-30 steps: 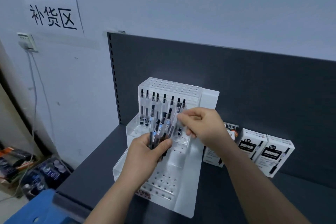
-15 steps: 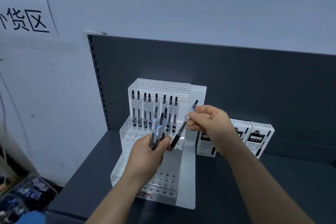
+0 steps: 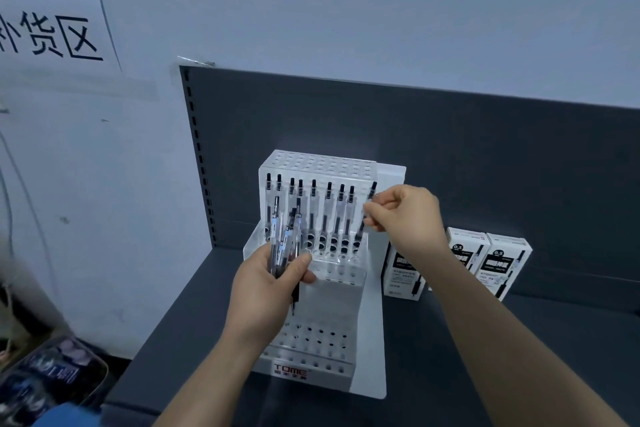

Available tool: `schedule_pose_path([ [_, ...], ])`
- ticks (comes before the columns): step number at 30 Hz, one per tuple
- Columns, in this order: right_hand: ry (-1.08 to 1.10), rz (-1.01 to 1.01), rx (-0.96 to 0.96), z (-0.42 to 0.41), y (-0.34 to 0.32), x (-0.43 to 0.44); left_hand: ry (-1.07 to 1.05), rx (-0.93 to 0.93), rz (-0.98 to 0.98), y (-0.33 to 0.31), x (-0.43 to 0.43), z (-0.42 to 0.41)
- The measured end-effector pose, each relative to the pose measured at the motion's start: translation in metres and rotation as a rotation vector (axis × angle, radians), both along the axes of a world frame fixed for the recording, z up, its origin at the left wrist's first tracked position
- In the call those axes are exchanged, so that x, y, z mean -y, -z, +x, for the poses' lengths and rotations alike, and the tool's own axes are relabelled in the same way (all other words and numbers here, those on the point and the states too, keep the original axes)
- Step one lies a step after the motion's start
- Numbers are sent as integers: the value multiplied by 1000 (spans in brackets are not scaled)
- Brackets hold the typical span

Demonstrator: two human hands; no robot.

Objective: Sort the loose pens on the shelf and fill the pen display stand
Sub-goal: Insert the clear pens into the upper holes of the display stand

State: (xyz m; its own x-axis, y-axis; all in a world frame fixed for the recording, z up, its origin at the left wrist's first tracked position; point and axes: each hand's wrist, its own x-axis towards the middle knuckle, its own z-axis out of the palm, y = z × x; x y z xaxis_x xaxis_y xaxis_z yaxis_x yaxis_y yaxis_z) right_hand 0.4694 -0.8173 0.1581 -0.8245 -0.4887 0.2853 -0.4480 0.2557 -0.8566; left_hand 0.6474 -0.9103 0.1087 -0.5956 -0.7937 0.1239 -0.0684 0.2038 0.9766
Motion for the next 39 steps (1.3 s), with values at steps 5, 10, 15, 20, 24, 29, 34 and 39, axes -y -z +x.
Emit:
schedule_pose_path([
  [5,-2,139,-37,0,7,6,1,-52,137,-2,5,5],
  [10,61,226,-103,8,9,0,29,-67,196,-2,5,4],
  [15,-128,66,37,38,10,-8,72,-65,214,-1,-1,2],
  [20,-381,20,246,48,10,-4,122,-53,206,0,-12,1],
  [24,-395,-81,340,44,9,-2,75,-74,225,10,-12,2],
  [29,-409,-196,442,39,14,1,-43,-88,210,22,-9,5],
  [34,-375,-179,403,45,5,16,-121,-118,199,25,3,12],
  [39,-237,-334,307,51,-11,51,-202,-76,178,23,34,26],
])
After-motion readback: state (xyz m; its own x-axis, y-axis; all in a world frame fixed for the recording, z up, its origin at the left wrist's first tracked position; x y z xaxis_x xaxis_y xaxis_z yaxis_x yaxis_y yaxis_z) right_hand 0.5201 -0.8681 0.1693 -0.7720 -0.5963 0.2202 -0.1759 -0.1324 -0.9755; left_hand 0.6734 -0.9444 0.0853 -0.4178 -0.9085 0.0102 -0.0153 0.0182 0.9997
